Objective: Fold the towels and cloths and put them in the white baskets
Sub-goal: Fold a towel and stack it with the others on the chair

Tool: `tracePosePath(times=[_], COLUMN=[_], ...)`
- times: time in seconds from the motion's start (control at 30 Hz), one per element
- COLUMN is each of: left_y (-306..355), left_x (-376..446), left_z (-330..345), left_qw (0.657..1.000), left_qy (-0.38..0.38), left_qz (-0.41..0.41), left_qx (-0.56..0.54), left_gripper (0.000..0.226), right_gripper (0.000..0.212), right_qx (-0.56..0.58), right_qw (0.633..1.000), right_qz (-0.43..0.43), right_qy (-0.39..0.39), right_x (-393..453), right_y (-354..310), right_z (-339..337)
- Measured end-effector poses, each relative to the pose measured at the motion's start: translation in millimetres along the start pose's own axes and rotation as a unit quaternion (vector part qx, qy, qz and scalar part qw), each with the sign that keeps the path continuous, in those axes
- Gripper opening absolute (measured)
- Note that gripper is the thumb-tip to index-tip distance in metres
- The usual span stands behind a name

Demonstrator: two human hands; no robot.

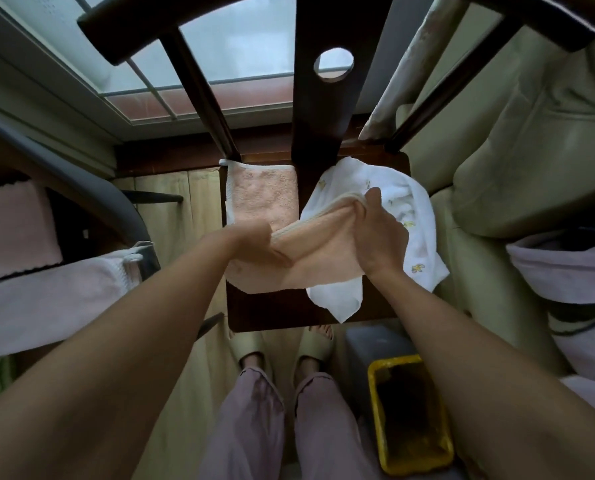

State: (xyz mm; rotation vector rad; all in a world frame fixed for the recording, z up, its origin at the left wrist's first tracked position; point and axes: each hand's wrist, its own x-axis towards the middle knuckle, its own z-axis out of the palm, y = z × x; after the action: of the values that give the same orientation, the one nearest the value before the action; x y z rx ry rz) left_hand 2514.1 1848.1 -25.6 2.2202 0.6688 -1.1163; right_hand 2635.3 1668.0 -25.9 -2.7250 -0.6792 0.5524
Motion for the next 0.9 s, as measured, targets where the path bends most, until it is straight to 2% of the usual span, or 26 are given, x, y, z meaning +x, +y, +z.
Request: tracePosePath(times=[0.13, 0.17, 0.23, 0.3, 0.33, 0.4, 0.43, 0.5, 0.6, 0.73, 0.83, 0.9], left_y=[-22, -26, -32, -32, -30, -28, -28, -32, -34, -23, -21, -21], left_x=[8, 7, 8, 9, 10, 13, 16, 26, 40, 41, 34, 30], left_z=[-5, -7, -7, -2, -1, 2, 2, 4, 7, 17, 36, 53], left_qw=[0.998, 0.998, 0.993, 0.97, 0.956, 0.932, 0.922, 0.902, 0.865, 0.811, 0.751, 0.728], left_qy=[-0.044, -0.033, 0.044, 0.099, 0.108, 0.121, 0.136, 0.178, 0.236, 0.313, 0.334, 0.329], left_qz=[-0.025, -0.03, -0.034, -0.009, 0.01, 0.036, 0.034, 0.001, -0.048, -0.055, -0.109, -0.158], left_qx=[-0.043, -0.054, -0.103, -0.222, -0.274, -0.34, -0.362, -0.393, -0.441, -0.492, -0.559, -0.58], left_gripper=[0.044, 0.046, 0.06, 0.085, 0.088, 0.063, 0.048, 0.033, 0.032, 0.039, 0.058, 0.062], right_gripper=[0.032, 0.032, 0.029, 0.023, 0.02, 0.013, 0.008, 0.009, 0.032, 0.049, 0.054, 0.057], right_qx=[0.001, -0.009, -0.025, 0.0, 0.019, 0.049, 0.06, 0.074, 0.012, -0.036, -0.077, -0.116], right_qw=[0.998, 0.997, 0.995, 0.995, 0.996, 0.994, 0.992, 0.989, 0.987, 0.971, 0.96, 0.955], right_qz=[0.045, 0.062, 0.078, 0.076, 0.068, 0.063, 0.07, 0.083, -0.026, -0.216, -0.262, -0.271], right_qy=[0.032, 0.043, 0.054, 0.058, 0.063, 0.076, 0.081, 0.1, 0.158, 0.1, 0.055, 0.034], right_x=[3, 5, 7, 8, 10, 15, 17, 22, 25, 26, 24, 21], right_y=[2, 6, 11, 9, 7, 6, 7, 11, 15, 8, 11, 14], right_z=[4, 5, 7, 12, 15, 20, 21, 25, 39, 70, 88, 96])
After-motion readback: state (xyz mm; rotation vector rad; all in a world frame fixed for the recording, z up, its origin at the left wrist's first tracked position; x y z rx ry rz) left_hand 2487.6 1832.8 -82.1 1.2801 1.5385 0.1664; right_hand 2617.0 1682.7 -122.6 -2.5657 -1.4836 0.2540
